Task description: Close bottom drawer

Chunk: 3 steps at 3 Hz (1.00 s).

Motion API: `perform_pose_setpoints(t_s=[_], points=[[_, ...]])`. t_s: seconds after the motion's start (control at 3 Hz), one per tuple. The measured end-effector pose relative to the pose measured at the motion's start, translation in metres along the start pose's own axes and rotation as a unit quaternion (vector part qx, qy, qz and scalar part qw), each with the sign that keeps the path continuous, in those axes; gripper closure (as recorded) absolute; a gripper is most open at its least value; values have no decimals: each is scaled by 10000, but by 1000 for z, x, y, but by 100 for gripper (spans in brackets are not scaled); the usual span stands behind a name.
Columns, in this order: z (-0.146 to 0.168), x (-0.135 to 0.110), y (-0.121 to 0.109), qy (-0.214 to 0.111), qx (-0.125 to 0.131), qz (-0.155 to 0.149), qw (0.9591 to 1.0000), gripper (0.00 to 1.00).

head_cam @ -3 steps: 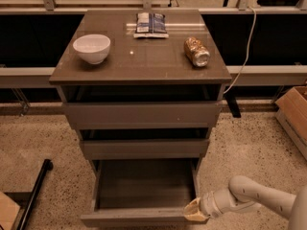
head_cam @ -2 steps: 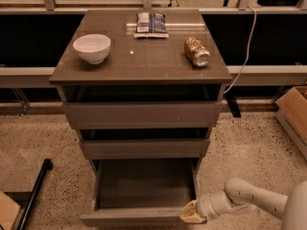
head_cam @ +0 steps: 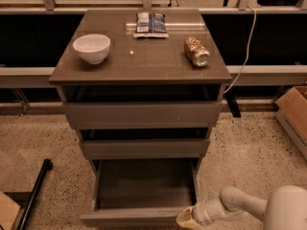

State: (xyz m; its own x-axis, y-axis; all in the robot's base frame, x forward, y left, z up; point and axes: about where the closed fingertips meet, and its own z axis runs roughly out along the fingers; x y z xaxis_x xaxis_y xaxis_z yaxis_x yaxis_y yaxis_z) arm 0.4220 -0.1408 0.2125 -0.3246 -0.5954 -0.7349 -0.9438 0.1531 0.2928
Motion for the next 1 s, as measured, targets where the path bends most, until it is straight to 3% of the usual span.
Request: perform_pose_setpoints(t_s=[0.33,0.67,1.0], points=[[20,13,-10,-111,-89,131,9998,100],[18,12,-10,-113,-89,130,9998,100],[36,-8,-48,-626,50,-31,9980,100]])
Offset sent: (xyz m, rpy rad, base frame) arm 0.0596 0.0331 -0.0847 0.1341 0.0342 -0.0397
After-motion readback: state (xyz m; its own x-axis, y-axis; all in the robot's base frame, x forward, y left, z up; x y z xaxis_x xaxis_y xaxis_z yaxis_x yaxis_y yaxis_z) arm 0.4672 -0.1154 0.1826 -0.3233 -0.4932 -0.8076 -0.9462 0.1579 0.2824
